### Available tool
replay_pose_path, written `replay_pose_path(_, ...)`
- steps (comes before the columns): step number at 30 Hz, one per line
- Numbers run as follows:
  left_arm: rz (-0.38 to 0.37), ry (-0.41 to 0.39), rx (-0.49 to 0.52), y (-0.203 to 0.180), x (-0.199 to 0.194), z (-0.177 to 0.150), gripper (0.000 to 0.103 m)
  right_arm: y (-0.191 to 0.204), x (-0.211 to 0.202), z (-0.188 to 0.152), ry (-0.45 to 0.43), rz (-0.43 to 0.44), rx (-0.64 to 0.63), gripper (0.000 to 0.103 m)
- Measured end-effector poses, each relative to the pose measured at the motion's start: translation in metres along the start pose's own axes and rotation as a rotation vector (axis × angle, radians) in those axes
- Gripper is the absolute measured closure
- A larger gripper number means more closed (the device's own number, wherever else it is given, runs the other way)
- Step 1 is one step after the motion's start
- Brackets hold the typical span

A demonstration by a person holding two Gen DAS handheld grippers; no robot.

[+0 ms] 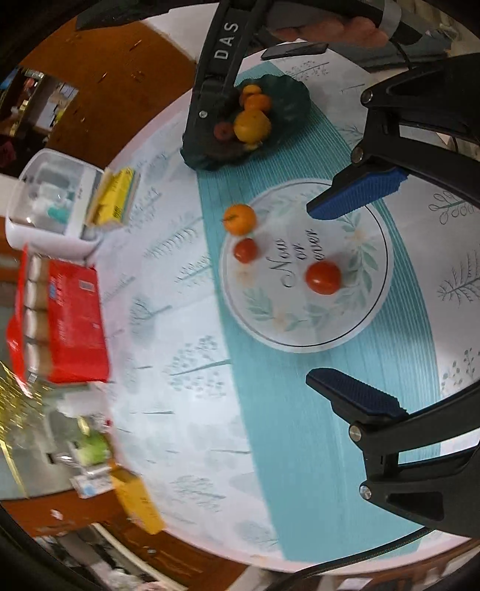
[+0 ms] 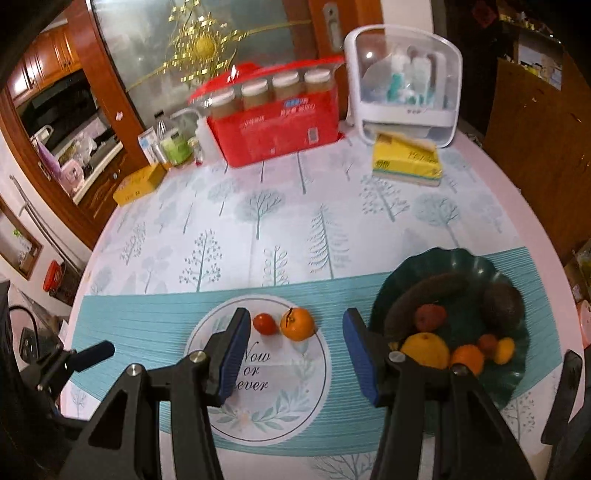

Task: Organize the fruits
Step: 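Withdraw both tools back to the white plate, then grasp the large red tomato with left tool while right tool grasps the stemmed tangerine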

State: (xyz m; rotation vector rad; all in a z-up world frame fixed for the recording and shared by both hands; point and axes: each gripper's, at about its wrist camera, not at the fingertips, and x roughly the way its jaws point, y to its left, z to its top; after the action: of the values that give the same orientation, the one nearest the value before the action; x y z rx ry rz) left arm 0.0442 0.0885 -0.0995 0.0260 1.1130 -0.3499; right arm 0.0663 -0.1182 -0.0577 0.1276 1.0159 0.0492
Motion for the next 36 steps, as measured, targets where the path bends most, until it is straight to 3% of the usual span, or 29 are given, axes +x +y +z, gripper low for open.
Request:
replay_pose_path(7, -0.038, 0.057, -0.140, 0.012, 0.047, -0.014, 0.022, 0.002, 0.059, -0.009, 0.099, 0.025, -0.042, 0.051)
replay_pose_path(16, -0.015, 0.102, -0.165, 0.001, 0.086, -0.018, 0.029, -0.006, 0.108, -0.012, 0.186, 0.059, -0.064, 0.051)
replay_pose_path(23, 0.001, 0.125, -0.166, -0.006, 0.102, -0.011, 0.044, -0.005, 0.127, -0.009, 0.209, 0.075, -0.104, 0.053)
replay_pose_path(25, 0.005, 0.136, -0.167, -0.008, 0.106, -0.009, 0.049, -0.007, 0.133, -0.009, 0.222, 0.082, -0.101, 0.061)
replay_pose_path(30, 0.037, 0.132, -0.134, -0.017, 0.111, -0.006, 0.069, -0.009, 0.138, -0.009, 0.223, 0.105, -0.085, 0.063)
replay_pose_path(36, 0.037, 0.129, -0.119, -0.019, 0.111, -0.006, 0.072, -0.008, 0.138, -0.010, 0.221, 0.109, -0.080, 0.064)
